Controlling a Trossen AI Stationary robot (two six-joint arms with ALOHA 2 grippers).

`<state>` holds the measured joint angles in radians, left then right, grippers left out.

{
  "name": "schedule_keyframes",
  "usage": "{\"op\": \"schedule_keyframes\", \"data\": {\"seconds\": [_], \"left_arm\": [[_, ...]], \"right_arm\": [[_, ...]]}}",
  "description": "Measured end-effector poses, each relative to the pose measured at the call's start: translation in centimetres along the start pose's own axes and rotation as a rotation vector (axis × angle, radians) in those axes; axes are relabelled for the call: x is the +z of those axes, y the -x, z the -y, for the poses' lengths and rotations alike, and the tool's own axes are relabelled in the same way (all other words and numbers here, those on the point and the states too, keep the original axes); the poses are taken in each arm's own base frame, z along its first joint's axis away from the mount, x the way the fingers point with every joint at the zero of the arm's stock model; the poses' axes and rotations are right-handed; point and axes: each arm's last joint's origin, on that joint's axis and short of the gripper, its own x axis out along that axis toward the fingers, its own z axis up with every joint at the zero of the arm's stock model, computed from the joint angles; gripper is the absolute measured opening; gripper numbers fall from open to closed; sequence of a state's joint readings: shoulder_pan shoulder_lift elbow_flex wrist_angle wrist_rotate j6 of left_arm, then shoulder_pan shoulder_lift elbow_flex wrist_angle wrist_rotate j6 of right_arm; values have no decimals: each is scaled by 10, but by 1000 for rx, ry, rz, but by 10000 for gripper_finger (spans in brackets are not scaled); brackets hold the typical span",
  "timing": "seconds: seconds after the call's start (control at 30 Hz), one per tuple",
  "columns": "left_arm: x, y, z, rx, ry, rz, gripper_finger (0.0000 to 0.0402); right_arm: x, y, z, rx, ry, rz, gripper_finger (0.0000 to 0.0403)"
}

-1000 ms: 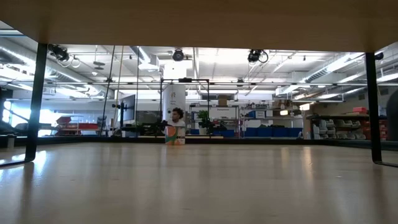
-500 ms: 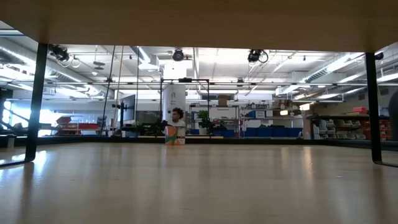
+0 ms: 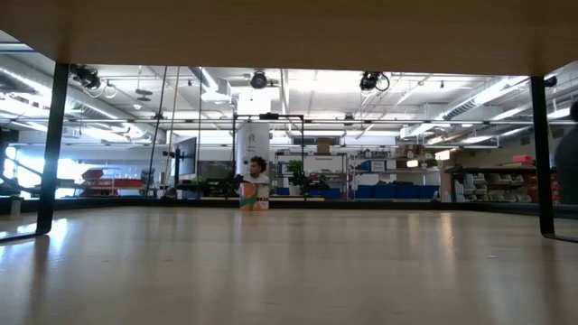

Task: Pick and place cans onto a shelf
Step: Put the small canned peas on the shelf

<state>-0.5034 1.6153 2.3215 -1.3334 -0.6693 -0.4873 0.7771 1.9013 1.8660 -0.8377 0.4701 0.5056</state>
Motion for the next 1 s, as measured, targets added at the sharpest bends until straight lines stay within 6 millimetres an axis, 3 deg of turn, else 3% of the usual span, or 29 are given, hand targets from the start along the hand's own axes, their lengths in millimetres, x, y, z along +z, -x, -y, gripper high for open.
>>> {"op": "schedule_keyframes", "data": {"seconds": [0.27, 1.0], "left_arm": [[0, 0, 0, -1, 3, 2, 353], [0, 0, 1, -32, 1, -14, 353]], "right_arm": [[-6, -13, -4, -14, 1, -29, 270], [-3, -18, 8, 13, -5, -91, 304]]}}
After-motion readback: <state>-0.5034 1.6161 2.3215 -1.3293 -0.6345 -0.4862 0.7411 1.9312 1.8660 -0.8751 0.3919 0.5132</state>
